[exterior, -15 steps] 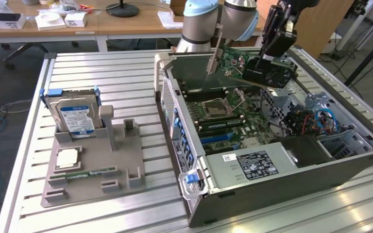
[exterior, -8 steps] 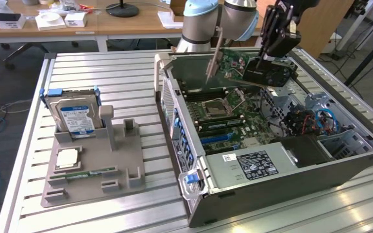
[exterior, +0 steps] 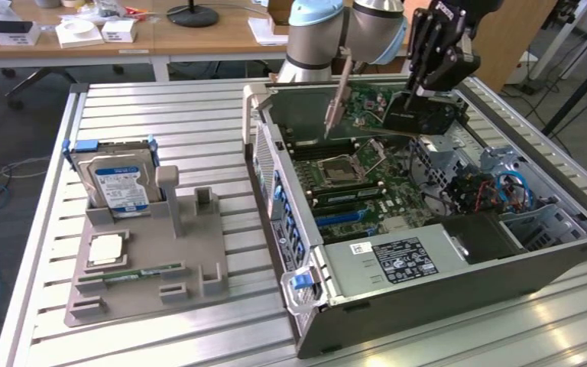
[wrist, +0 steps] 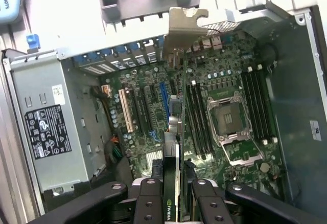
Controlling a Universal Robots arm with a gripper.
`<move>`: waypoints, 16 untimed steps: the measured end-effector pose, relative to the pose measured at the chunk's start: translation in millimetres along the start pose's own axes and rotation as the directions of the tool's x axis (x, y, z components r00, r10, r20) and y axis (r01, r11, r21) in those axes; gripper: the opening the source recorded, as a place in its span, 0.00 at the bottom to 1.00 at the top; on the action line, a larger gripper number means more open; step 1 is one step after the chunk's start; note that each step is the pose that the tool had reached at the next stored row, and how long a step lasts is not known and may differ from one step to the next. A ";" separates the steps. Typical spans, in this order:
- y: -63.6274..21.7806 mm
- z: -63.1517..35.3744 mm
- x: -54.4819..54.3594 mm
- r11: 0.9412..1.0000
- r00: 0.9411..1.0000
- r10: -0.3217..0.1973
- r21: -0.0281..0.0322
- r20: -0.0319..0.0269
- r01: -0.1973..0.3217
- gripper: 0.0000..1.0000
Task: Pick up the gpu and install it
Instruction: 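Insert the gpu into the slot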
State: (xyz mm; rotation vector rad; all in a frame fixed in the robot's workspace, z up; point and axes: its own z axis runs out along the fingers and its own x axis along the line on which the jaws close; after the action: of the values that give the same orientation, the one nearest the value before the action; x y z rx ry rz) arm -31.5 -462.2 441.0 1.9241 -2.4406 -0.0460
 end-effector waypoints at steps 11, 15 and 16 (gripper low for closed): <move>0.1 1.5 -0.8 0.988 0.988 -0.155 0.001 -0.007 0.155 0.26; 0.2 1.9 -1.2 0.981 0.981 -0.193 0.001 -0.009 0.193 0.26; 0.2 2.0 -1.3 0.981 0.981 -0.193 0.001 -0.009 0.193 0.26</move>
State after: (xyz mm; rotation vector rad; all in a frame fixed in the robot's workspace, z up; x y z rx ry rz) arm -31.5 -460.8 439.0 2.1504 -2.2400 -0.0405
